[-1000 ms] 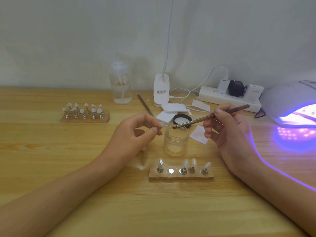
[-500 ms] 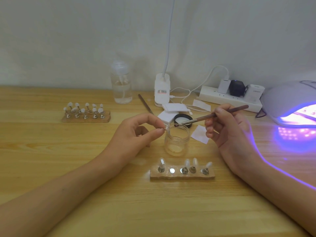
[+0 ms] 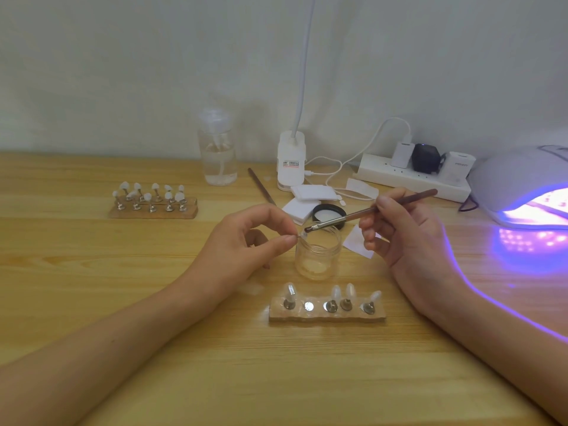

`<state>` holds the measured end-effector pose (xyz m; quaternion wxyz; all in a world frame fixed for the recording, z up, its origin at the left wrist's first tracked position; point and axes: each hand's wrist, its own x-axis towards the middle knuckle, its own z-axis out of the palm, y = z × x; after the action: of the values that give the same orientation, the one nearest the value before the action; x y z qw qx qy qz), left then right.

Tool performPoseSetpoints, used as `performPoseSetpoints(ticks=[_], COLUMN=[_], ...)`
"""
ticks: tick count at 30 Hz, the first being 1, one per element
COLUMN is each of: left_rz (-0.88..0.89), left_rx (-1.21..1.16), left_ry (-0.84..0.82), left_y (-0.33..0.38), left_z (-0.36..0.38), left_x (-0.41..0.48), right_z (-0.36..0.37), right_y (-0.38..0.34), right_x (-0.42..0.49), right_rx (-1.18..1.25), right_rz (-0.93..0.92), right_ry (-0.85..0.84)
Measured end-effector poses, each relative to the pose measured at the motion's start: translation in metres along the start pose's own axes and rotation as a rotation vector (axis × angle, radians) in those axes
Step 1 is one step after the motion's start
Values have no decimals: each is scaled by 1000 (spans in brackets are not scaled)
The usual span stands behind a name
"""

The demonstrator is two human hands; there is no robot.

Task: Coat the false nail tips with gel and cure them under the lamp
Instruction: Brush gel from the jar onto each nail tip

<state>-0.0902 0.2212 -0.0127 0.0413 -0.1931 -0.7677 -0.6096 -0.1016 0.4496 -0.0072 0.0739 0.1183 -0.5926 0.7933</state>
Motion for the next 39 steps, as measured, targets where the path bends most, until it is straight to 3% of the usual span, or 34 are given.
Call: performPoseSetpoints(ticks=[6, 11, 15, 19, 24, 29, 33, 39], left_rz=[-8, -8, -3, -2, -19, -16, -12, -9], left_rx=[-3, 5, 16, 24, -11, -9, -2, -1], left_ry=[7, 9, 10, 10, 17, 16, 7, 5], left_y=[0, 1, 1, 2, 2, 3, 2, 3], left_z=[0, 0, 0, 0, 0, 0, -1, -1], left_x=[-1, 0, 0, -1, -1, -1, -1, -2], right_z=[-3, 0, -4, 0, -4, 0, -3, 0], right_y=[2, 0, 1, -1, 1, -1, 1, 0], right_x=[0, -2, -1, -2, -1, -2, -1, -2], right_rx=[-26, -54, -60, -40, -78, -66, -71, -78], right_rz=[-7, -33, -37, -54, -31, -54, -25, -44], right_ry=[54, -21, 43, -32, 47, -23, 56, -24])
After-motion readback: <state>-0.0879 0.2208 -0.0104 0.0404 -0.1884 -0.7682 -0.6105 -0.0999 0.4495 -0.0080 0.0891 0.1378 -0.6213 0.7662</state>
